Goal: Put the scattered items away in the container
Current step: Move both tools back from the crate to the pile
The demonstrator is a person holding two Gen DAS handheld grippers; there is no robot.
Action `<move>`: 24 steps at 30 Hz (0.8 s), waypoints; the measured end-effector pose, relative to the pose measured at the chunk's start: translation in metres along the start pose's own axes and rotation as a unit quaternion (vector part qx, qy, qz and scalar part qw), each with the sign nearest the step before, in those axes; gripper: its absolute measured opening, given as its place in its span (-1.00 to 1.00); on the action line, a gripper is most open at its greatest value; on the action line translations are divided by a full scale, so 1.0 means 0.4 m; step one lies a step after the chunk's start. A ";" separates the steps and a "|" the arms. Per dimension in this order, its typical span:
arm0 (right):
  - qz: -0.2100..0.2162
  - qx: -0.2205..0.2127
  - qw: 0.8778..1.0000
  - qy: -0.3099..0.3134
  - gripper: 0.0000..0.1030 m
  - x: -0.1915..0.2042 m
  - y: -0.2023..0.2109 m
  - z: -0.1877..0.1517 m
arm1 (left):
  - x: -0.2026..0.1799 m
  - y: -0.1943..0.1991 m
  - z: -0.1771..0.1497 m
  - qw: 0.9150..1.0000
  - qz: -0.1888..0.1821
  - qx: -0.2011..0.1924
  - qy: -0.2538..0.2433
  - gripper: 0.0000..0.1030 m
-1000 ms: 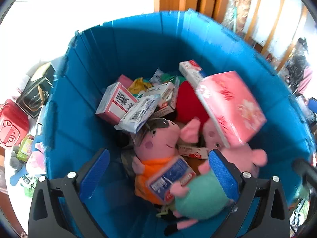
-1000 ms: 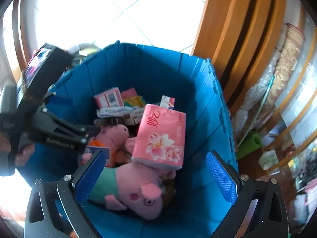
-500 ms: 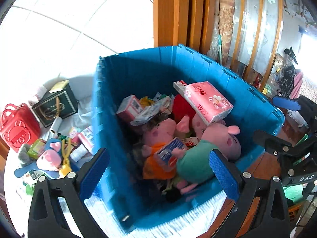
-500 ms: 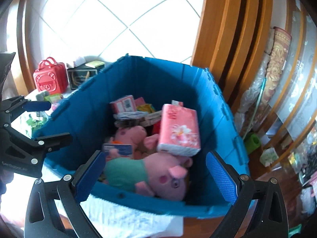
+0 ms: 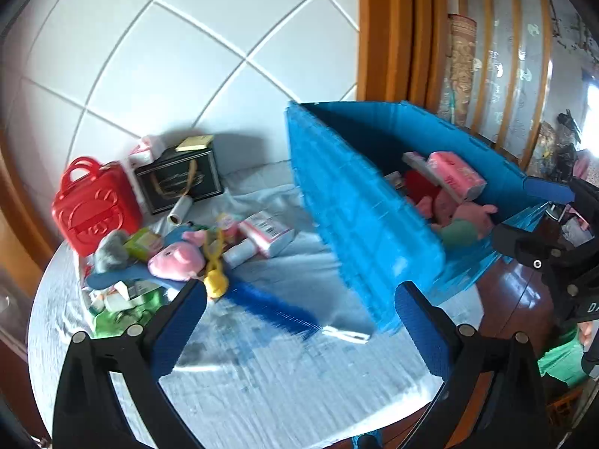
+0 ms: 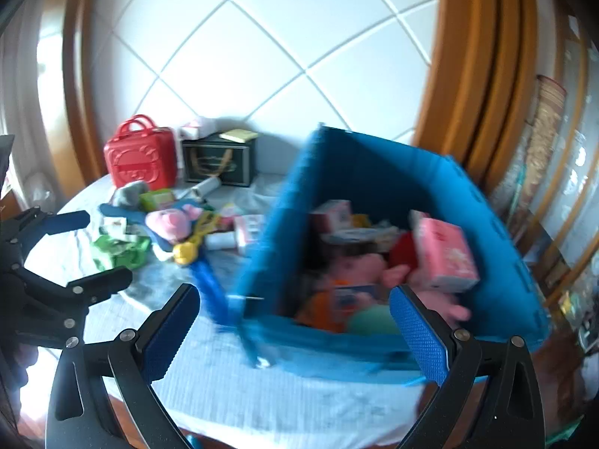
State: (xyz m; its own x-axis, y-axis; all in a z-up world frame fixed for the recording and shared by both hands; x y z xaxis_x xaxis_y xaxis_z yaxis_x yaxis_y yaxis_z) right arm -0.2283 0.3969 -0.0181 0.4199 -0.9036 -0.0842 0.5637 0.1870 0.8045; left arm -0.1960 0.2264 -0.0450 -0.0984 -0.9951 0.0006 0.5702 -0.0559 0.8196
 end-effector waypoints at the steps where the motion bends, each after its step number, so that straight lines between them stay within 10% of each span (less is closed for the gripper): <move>1: 0.007 0.001 1.000 0.005 0.99 0.031 -0.004 0.003 | 0.030 0.000 -0.014 1.000 0.001 0.000 0.007 0.98; 10: 0.071 0.009 0.996 0.055 0.99 0.271 -0.104 0.078 | 0.326 -0.060 -0.117 0.993 0.065 0.015 0.102 0.98; 24: 0.156 0.092 0.981 0.074 1.00 0.436 -0.520 0.117 | 0.741 -0.291 -0.327 0.945 0.173 0.090 0.263 0.98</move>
State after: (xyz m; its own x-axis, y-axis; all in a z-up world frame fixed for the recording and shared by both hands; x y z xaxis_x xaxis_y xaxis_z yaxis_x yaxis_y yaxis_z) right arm -0.3056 0.1822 -0.1726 0.6582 -0.7449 0.1091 0.2587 0.3599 0.8964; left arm -0.1850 -0.0725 -0.2151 0.5150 -0.8563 0.0396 0.3419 0.2476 0.9065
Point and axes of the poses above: each gripper's, at about its wrist camera, not at the fingertips, and y roughly against the way its jaws point, x to its left, z to its top, the point moved 7 cm from there along -y, roughly the way its jaws point, and after that the axes turned 14 degrees about x, right-handed, at the moved point
